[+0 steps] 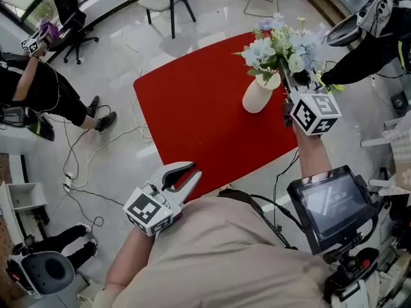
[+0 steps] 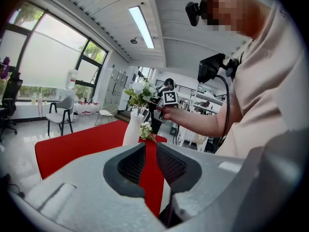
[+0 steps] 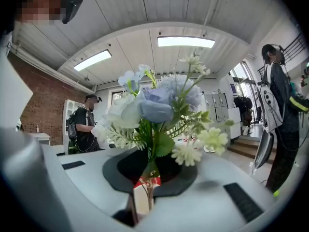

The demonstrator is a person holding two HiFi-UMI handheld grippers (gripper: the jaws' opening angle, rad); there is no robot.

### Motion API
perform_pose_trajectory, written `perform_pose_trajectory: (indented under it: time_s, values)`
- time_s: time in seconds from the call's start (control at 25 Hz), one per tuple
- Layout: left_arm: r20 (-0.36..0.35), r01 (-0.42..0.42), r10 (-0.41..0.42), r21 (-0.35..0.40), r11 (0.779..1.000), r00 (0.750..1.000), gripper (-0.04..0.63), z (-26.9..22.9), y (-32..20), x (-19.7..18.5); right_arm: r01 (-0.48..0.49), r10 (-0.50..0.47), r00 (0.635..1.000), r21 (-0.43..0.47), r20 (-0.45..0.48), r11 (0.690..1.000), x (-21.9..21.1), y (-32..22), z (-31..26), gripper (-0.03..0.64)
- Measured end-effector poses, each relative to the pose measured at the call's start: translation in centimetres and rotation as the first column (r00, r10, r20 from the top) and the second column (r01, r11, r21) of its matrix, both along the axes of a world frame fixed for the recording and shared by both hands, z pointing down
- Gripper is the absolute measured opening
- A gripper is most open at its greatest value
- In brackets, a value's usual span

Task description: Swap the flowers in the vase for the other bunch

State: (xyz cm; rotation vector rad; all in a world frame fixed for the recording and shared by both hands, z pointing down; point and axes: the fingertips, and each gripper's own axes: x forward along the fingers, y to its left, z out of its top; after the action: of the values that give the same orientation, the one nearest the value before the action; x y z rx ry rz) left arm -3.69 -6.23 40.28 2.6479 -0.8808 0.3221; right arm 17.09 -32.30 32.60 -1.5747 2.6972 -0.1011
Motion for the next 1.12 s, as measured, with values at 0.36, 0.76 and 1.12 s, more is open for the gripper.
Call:
perform_pose_trajectory:
  time_s: [0.36,0.76,1.12]
  values:
    - [0.007,0.007,-0.007,-0.002,1.0,1.0,0.061,0.0,-0.1,0.6,0.012,-0.012,1.0,-0.02,-0.027,1.0,-0.3,0.7,2.6,0.046]
    - [0.014,0.014,-0.014,-0.02,1.0,1.0,0.061,0.2,-2.1,1.5,0.026,-0.027,0.998,-0.031,-0.059,0.999,0.2,-1.0,5.2,0.056]
    - [0.013,0.011,-0.011,-0.022,1.0,1.0,0.061,0.3,-1.8,1.8,0.029,-0.031,0.998,-0.046,-0.057,0.999,0.6,-0.6,6.3,0.127]
